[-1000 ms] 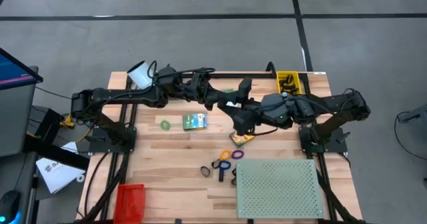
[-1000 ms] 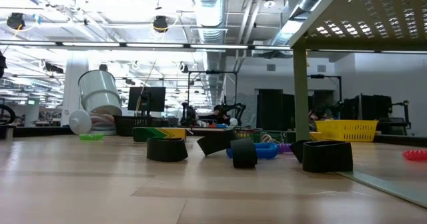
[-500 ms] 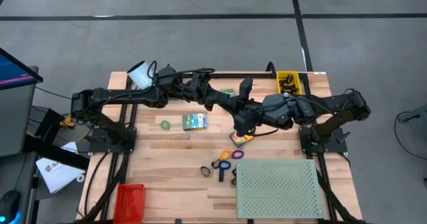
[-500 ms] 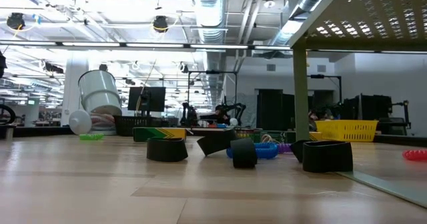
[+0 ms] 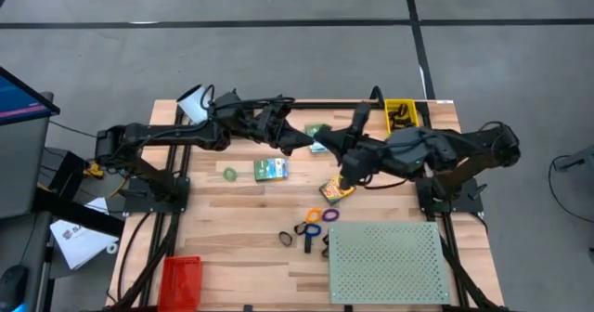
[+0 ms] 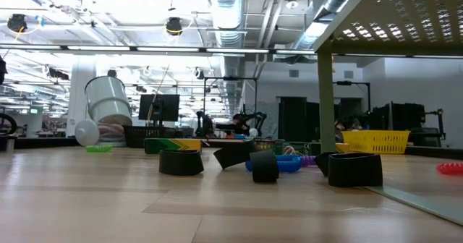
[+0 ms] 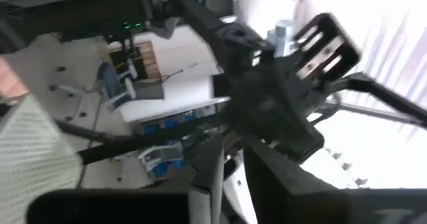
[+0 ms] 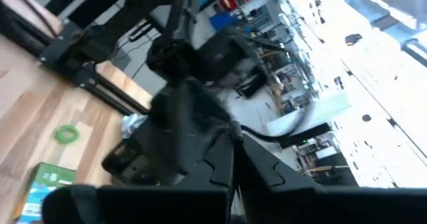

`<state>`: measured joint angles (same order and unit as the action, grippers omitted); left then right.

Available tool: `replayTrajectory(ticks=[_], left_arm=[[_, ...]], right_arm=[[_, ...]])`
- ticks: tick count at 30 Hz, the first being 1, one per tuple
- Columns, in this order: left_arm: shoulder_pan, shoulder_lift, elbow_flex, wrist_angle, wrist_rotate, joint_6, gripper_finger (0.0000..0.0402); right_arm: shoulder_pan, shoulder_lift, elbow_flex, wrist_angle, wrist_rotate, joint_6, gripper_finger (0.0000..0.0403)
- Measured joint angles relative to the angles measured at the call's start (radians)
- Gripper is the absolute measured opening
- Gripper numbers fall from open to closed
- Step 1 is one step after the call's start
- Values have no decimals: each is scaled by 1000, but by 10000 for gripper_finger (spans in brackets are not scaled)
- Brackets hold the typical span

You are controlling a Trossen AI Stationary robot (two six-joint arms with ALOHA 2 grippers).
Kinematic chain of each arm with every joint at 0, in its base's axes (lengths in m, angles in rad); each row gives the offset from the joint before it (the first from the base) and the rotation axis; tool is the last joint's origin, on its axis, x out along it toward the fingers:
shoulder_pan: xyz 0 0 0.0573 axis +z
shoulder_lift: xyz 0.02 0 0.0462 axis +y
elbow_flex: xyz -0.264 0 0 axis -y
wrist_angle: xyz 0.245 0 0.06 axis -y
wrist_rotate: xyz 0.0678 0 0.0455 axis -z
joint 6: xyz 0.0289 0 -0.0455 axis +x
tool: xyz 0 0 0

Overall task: Pick & Place Office Desk Supplies
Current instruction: Put the black rubber band into the yellow bin

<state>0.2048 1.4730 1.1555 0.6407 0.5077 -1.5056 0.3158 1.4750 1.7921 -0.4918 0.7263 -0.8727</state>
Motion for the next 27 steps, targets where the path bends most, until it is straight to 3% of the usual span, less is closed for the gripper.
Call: replayTrajectory(ticks=[7, 14, 18, 23, 27], left_arm=[[-7, -65, -58, 3, 64, 36, 99], [-54, -178, -161, 3, 67, 97, 108], [-101, -240, -196, -35, 31, 213, 106], [-169, -296, -219, -31, -67, 351, 106], [-202, -319, -228, -31, -143, 407, 106]], right_arm=[[32, -53, 4, -39, 109, 56, 3], [-45, -99, 4, -159, 281, 433, 1], [-165, -97, 4, -211, 342, 650, 1], [-388, -67, 2, -299, 333, 726, 2], [-638, -31, 2, -419, 128, 835, 1]])
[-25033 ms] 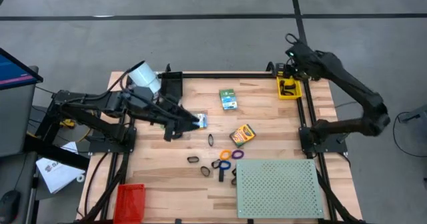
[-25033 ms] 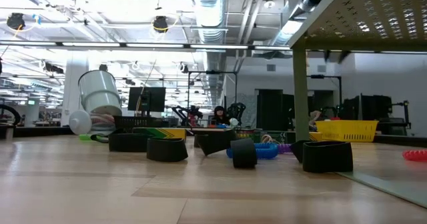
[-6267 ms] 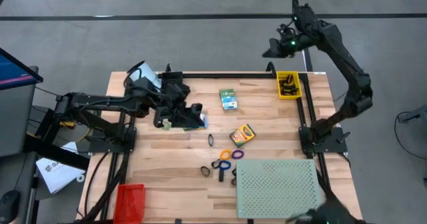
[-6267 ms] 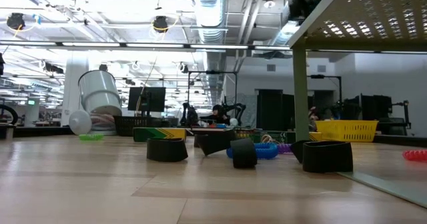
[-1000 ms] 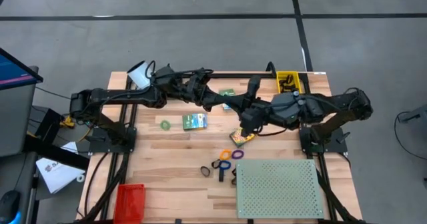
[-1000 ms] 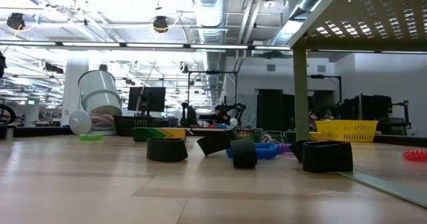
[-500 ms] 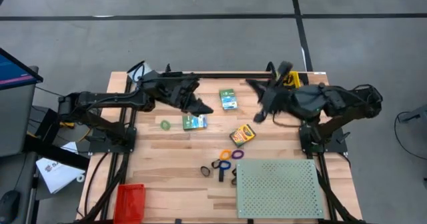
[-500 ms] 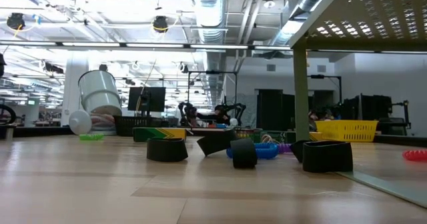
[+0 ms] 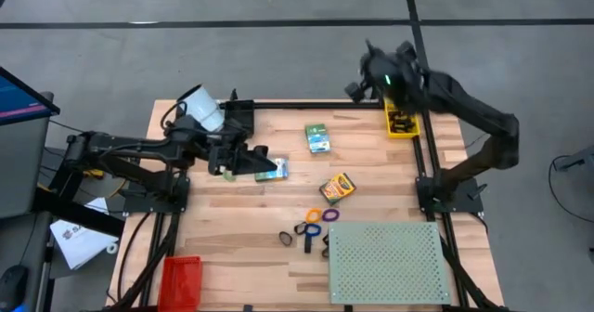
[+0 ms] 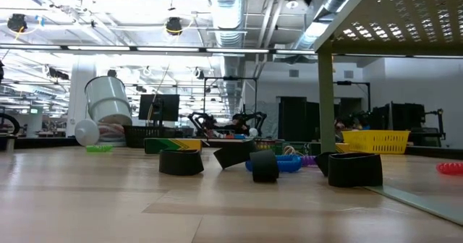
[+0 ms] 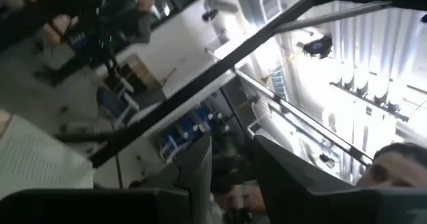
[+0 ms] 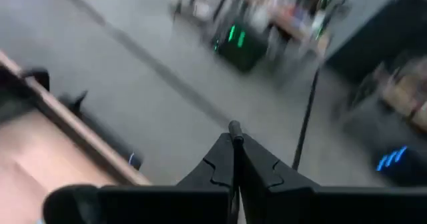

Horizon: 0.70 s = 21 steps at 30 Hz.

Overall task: Pick & Place Office Desk Supplies
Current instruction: Put the black rubber band into the yellow bin

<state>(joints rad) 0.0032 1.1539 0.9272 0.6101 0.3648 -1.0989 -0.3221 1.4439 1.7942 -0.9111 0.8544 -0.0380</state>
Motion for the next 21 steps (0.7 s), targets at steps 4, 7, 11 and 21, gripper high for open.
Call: replayTrajectory(ticks=[4, 7, 11, 21], left_arm=[[-17, -11, -5, -1, -45, 22, 106], [-17, -11, -5, -4, -52, 22, 106], [-17, -11, -5, -3, -58, 22, 104], [-17, -11, -5, -2, -97, 20, 103]], right_arm=[[-266, 74, 0, -146, -247, 109, 1], [-419, 151, 0, -213, -391, 121, 1], [-544, 252, 0, -263, -476, 129, 1], [-760, 466, 0, -494, -547, 196, 0]])
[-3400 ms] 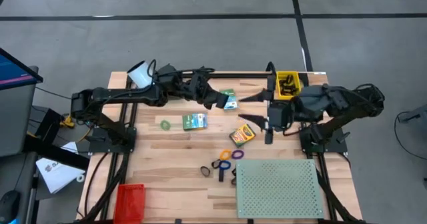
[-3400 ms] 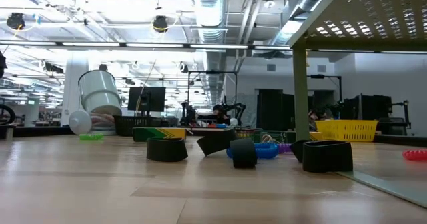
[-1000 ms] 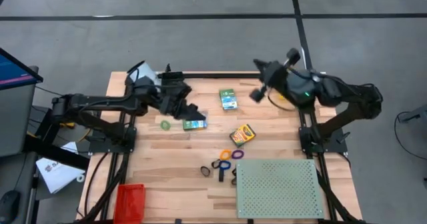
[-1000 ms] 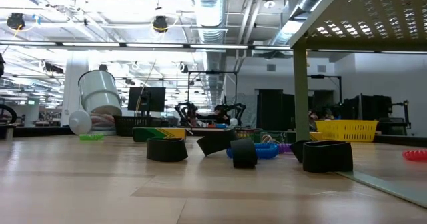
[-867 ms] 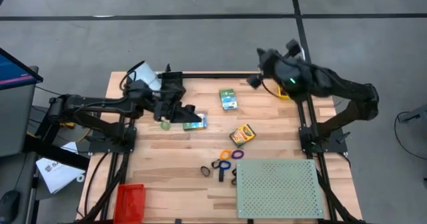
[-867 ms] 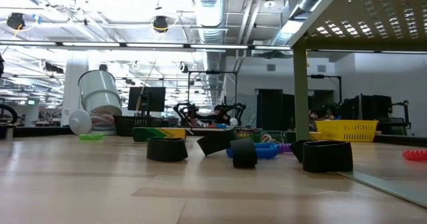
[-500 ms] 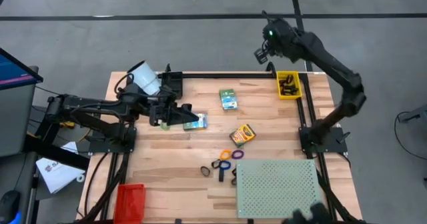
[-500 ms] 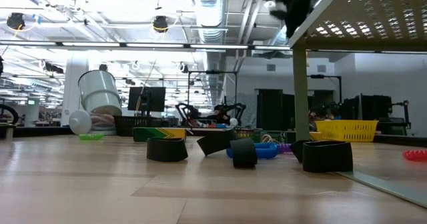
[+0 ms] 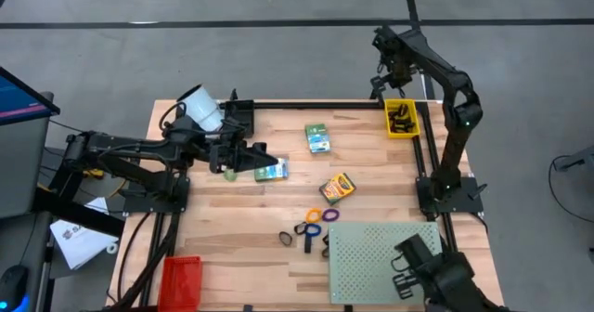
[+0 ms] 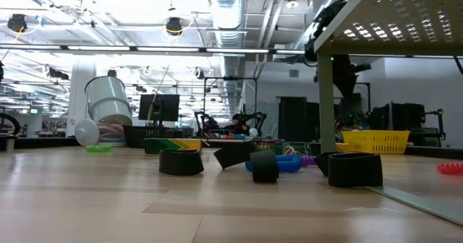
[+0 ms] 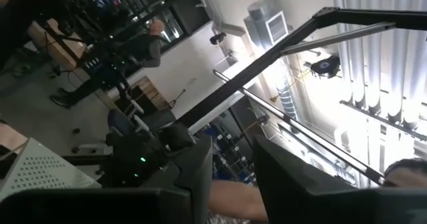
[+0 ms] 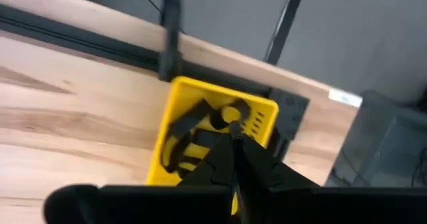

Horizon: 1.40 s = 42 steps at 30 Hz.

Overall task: Pick & Place Office Desk Supplies
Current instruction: Put the black rubber band into the yellow bin

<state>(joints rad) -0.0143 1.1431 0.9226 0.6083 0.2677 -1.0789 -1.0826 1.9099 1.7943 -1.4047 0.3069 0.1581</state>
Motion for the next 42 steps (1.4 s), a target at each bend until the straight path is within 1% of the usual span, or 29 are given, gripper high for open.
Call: replayTrajectory(ticks=[4, 9, 12, 17, 25, 32, 36, 42], left_arm=[[0, 0, 0, 1, -7, 1, 103], [0, 0, 0, 1, -7, 19, 103], [0, 0, 0, 2, -7, 24, 103], [0, 0, 1, 26, -11, 24, 103], [1, 0, 2, 61, -28, 24, 103], [0, 0, 2, 63, -28, 22, 103], [0, 0, 2, 67, -28, 21, 103], [0, 0, 2, 67, -28, 20, 103]], right_arm=[[-42, 2, 0, -42, -3, -11, 0], [-81, 24, -16, -162, -27, -35, 0], [-99, 13, -65, -166, -74, -42, 0], [-96, 10, -131, -169, -85, -43, 0], [-77, 9, -134, -167, -65, -39, 16], [-77, 9, -134, -166, -61, -38, 19], [-77, 9, -132, -166, -72, -37, 34], [-77, -2, -130, -166, -101, -37, 71]])
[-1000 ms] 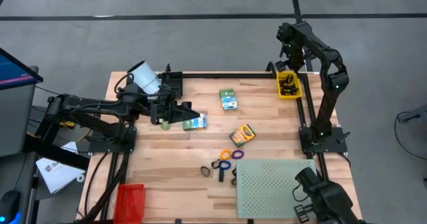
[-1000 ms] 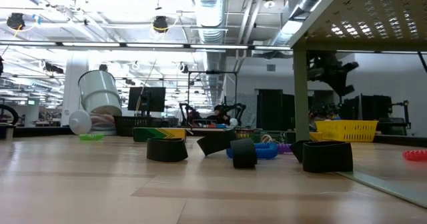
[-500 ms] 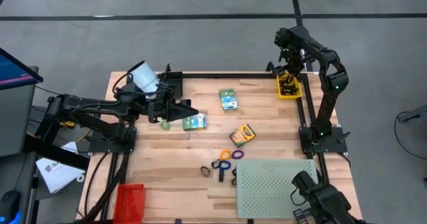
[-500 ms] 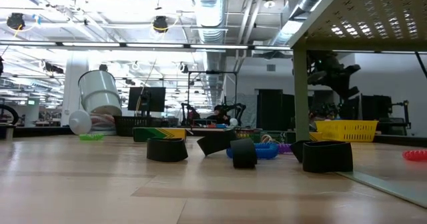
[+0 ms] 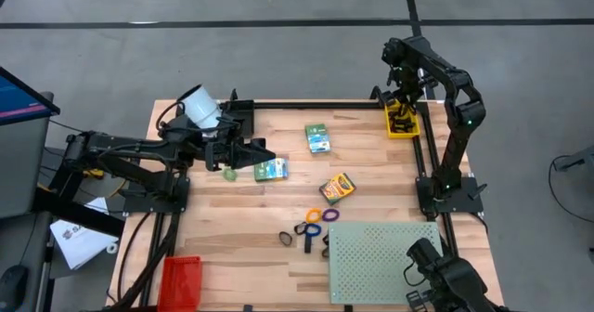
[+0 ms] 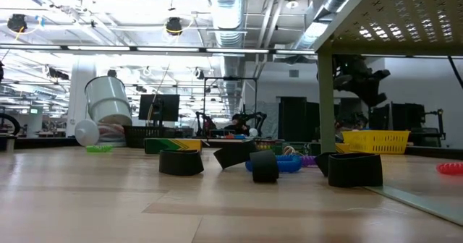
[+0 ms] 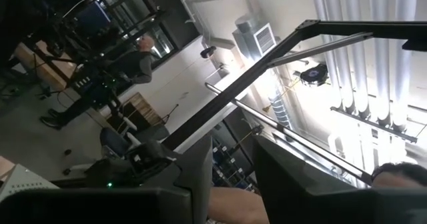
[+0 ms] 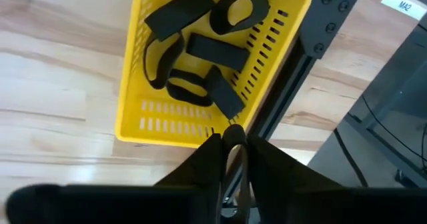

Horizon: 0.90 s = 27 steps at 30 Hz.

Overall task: Pick & Place Office Desk Supplies
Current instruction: Put the black rubber band into the yellow bin

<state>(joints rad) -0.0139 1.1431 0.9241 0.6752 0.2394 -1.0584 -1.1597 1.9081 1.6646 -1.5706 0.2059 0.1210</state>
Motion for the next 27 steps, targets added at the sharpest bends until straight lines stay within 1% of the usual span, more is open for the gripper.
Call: replayTrajectory(ticks=[5, 14, 27], left_arm=[[0, 0, 0, 0, 0, 0, 103], [-7, 0, 0, -1, 0, 0, 103], [-7, 0, 0, -1, 0, -1, 103]], right_arm=[[0, -7, 0, 4, -19, 0, 94], [8, -7, 0, 1, -24, 0, 123], [17, -7, 0, 2, -26, 3, 151]])
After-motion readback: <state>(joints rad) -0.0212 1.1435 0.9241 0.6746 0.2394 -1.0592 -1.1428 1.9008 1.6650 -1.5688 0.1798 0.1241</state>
